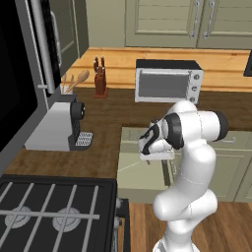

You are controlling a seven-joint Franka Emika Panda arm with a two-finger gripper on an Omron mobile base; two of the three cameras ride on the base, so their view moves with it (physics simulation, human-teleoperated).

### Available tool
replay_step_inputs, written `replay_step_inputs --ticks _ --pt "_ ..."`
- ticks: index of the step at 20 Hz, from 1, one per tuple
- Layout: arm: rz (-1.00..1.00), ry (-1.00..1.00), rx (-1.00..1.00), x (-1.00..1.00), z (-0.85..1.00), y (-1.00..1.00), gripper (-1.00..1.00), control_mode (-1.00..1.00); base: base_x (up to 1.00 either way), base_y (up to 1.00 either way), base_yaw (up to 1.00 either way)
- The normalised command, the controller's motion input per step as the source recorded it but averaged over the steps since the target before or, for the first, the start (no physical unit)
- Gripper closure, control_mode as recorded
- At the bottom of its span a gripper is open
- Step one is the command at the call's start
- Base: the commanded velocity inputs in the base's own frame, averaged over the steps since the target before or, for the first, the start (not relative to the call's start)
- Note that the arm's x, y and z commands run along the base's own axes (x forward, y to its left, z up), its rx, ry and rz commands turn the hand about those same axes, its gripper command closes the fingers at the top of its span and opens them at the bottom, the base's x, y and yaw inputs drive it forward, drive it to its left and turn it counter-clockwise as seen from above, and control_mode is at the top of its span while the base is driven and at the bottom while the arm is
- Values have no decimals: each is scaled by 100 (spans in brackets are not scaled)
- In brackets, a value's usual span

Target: Take a straw from the drawer in front and place it inside the glass cup on the dining counter.

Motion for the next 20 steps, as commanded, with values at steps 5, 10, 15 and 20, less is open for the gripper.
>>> replay_step_inputs --ticks 5,10,15,20 --pt "-8 0 -2 0 -12 -54 -100 -100 0 0 0" --pt "-10 -4 -7 -3 -2 -85 -100 -100 0 0 0" --pt "-10 -9 -8 -7 7 -61 -100 -100 0 0 0" --pt "-8 -5 0 -9 26 51 -100 -100 0 0 0"
